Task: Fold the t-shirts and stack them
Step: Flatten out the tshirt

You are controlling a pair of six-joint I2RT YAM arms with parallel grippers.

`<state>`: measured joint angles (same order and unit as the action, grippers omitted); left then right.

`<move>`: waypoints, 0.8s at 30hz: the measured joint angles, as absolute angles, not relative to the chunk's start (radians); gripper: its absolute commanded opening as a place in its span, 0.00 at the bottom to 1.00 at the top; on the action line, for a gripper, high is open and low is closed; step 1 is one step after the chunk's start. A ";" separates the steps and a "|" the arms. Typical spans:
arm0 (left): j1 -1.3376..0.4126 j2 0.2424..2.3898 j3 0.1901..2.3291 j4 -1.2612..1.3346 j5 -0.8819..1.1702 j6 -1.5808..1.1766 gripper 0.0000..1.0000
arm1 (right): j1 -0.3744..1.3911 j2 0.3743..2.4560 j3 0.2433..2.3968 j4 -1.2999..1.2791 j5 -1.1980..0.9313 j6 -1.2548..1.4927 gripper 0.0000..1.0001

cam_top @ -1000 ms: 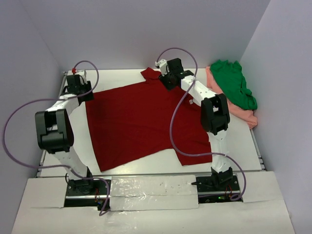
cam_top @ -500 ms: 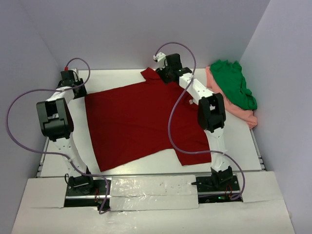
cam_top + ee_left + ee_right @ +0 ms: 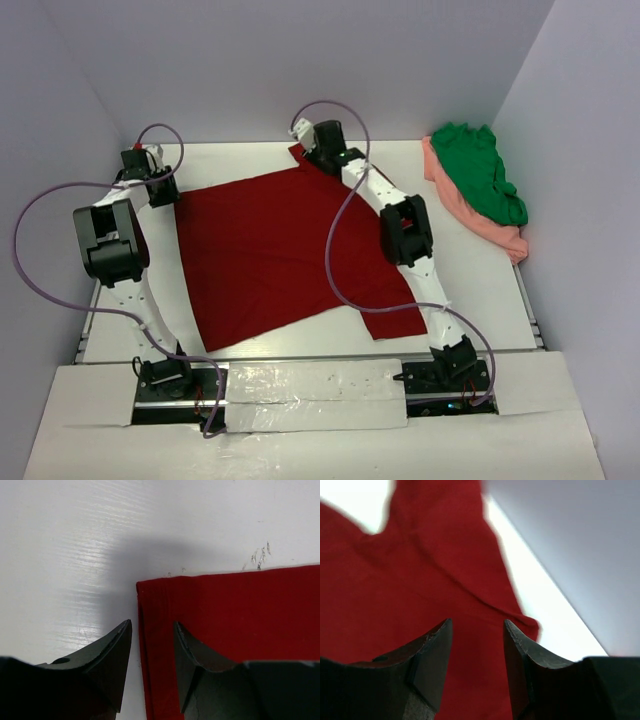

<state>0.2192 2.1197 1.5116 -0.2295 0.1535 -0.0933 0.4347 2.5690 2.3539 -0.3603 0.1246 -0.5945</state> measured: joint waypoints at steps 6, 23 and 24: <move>0.219 2.120 1.504 -0.227 0.179 -0.092 0.47 | 0.509 2.642 2.364 -0.359 0.168 -0.699 0.52; 0.220 2.063 1.396 -0.214 0.194 -0.073 0.47 | 0.525 2.658 2.324 -0.167 0.313 -0.881 0.45; 0.220 2.059 1.391 -0.213 0.196 -0.072 0.47 | 0.525 2.660 2.324 -0.170 0.311 -0.879 0.38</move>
